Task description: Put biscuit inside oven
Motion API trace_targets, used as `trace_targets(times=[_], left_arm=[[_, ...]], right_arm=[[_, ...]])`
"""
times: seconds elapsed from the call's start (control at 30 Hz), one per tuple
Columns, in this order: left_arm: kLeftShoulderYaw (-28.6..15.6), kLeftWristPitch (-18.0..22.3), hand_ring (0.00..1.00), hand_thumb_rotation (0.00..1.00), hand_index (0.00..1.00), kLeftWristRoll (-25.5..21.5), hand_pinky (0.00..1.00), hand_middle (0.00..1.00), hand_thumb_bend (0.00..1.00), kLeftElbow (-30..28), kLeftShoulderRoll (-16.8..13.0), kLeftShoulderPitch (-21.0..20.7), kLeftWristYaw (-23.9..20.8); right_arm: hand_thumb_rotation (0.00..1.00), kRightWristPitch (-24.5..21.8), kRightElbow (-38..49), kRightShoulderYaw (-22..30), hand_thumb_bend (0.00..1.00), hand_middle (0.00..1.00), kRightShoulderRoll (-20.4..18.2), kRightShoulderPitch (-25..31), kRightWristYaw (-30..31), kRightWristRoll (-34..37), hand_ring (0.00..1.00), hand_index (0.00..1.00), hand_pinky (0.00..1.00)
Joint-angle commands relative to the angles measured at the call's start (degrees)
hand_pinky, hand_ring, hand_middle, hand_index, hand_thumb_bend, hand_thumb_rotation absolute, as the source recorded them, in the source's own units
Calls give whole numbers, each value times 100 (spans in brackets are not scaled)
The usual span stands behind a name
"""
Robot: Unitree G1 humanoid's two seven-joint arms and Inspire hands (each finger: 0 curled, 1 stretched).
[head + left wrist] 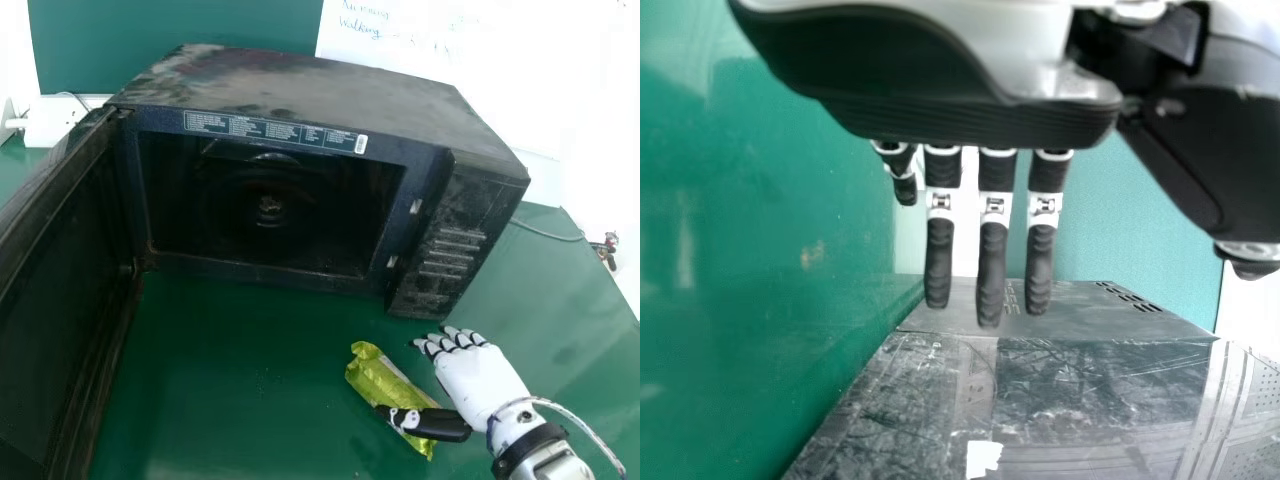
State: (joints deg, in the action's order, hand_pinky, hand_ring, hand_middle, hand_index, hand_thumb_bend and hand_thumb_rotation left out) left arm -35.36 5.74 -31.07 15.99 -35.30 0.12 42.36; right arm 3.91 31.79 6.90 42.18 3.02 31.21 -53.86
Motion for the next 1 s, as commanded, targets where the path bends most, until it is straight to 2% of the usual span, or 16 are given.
trace_targets(times=[0.0,0.2,0.37,0.63,0.97], left_arm=[[-61,50,60,54,60,0,43,56,100,-4,4,81,1],[-51,-14,59,53,60,-12,44,55,100,-70,4,105,-39],[-44,98,59,51,59,34,44,53,100,16,-5,82,-20],[-51,40,60,50,60,12,47,54,100,-30,-8,106,-44],[-62,60,54,50,57,-23,40,49,100,-18,-10,113,17]], right_arm=[[100,-54,62,-53,95,96,-81,6,-18,9,100,93,97],[100,-34,-133,-185,96,96,-145,-44,-209,2,100,93,96],[100,-56,-279,-261,96,95,-153,-90,-272,14,100,93,95],[99,-114,-402,-348,96,93,-152,-102,-309,-40,100,93,96],[99,-64,-586,-427,95,94,-164,-87,-570,60,100,93,96]])
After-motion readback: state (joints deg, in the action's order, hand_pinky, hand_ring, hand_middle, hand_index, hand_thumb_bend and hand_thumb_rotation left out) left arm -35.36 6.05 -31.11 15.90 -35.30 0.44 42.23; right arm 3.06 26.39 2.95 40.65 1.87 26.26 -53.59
